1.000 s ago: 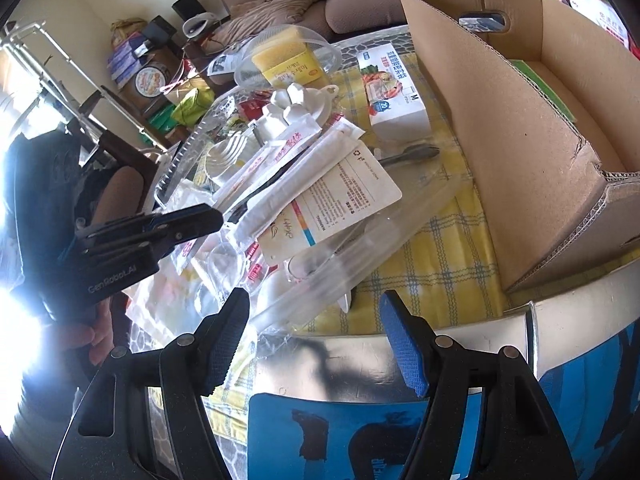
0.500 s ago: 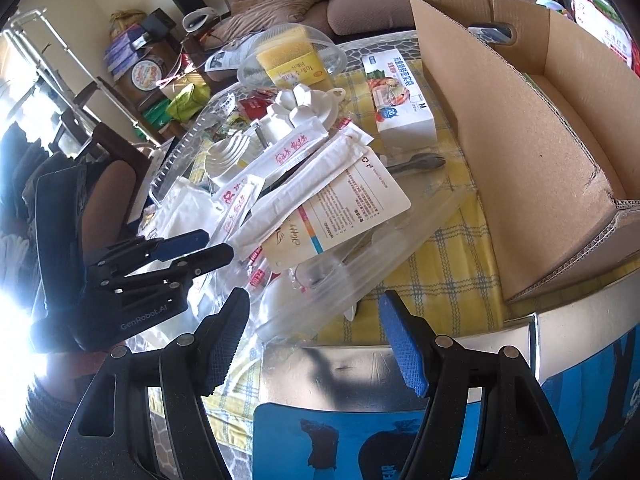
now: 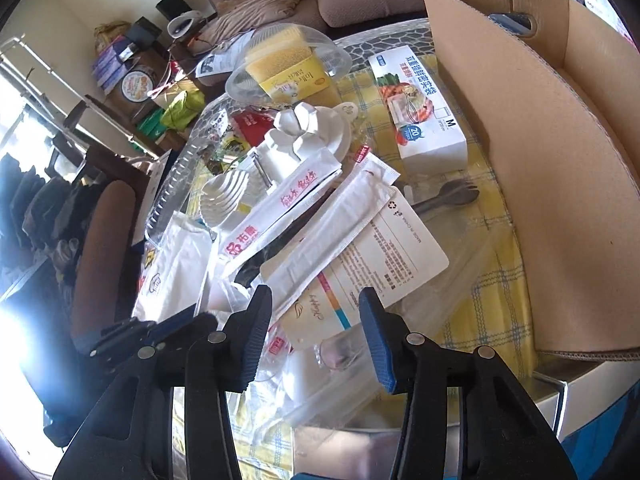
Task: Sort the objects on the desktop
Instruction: 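Grasp the cutlery packet with the left gripper while the right gripper approaches another packet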
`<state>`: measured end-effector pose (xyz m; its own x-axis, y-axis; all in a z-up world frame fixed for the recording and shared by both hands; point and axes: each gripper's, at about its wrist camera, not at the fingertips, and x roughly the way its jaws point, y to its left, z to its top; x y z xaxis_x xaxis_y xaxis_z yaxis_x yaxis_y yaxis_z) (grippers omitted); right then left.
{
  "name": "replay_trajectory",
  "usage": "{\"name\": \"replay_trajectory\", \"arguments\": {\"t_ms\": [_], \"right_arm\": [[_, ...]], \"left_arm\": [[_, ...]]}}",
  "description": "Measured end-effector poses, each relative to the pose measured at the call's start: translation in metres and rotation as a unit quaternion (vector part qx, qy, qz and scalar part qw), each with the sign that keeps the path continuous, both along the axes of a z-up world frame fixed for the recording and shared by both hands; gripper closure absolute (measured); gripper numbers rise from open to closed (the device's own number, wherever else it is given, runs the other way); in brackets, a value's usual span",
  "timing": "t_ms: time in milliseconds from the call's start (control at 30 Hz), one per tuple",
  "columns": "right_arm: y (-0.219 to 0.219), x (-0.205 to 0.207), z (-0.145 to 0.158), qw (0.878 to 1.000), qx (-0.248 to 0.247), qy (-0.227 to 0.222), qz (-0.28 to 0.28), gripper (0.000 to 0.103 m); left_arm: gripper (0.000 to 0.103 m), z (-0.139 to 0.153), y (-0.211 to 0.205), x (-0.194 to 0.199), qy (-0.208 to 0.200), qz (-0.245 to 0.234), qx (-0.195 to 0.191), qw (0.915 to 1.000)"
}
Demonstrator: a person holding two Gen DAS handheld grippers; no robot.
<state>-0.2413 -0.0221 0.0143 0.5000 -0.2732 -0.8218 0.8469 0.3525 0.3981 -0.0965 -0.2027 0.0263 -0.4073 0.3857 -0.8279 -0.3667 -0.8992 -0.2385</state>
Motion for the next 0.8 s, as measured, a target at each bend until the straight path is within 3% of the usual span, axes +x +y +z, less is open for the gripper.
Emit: {"name": "replay_trajectory", "arguments": {"t_ms": [100, 200, 300, 467, 567, 600, 667, 700, 733, 800], "right_arm": [[-0.010, 0.011, -0.007, 1.000, 0.006, 0.012, -0.002, 0.065], [-0.012, 0.020, -0.008, 1.000, 0.004, 0.018, -0.005, 0.065], [-0.014, 0.032, -0.009, 0.998, -0.009, 0.054, -0.012, 0.065], [-0.014, 0.051, -0.012, 0.994, -0.021, 0.106, -0.016, 0.047], [-0.013, 0.059, -0.014, 0.991, -0.027, 0.131, -0.015, 0.045], [-0.011, 0.062, -0.015, 0.988, -0.037, 0.147, -0.009, 0.047], [-0.007, 0.066, -0.017, 0.983, -0.055, 0.172, 0.003, 0.064], [-0.006, 0.064, -0.017, 0.984, -0.058, 0.170, 0.006, 0.067], [-0.006, 0.059, -0.015, 0.986, -0.052, 0.156, 0.006, 0.080], [-0.007, 0.049, -0.011, 0.991, -0.037, 0.125, 0.000, 0.086]], "left_arm": [[0.093, 0.008, -0.008, 0.005, 0.005, 0.004, 0.012, 0.9999], [0.093, 0.016, -0.016, 0.009, 0.007, 0.008, 0.024, 0.9997], [0.093, 0.021, -0.023, 0.013, 0.011, 0.013, 0.036, 0.9992], [0.093, 0.022, -0.026, 0.019, 0.011, 0.011, 0.046, 0.9988], [0.093, 0.021, -0.027, 0.022, 0.009, 0.010, 0.052, 0.9986], [0.093, 0.020, -0.028, 0.023, 0.009, 0.011, 0.053, 0.9985], [0.093, 0.019, -0.031, 0.025, 0.007, 0.013, 0.058, 0.9982], [0.093, 0.019, -0.033, 0.027, 0.007, 0.014, 0.060, 0.9981], [0.093, 0.019, -0.035, 0.028, 0.006, 0.016, 0.061, 0.9980], [0.093, 0.019, -0.038, 0.030, 0.005, 0.018, 0.064, 0.9978]]}}
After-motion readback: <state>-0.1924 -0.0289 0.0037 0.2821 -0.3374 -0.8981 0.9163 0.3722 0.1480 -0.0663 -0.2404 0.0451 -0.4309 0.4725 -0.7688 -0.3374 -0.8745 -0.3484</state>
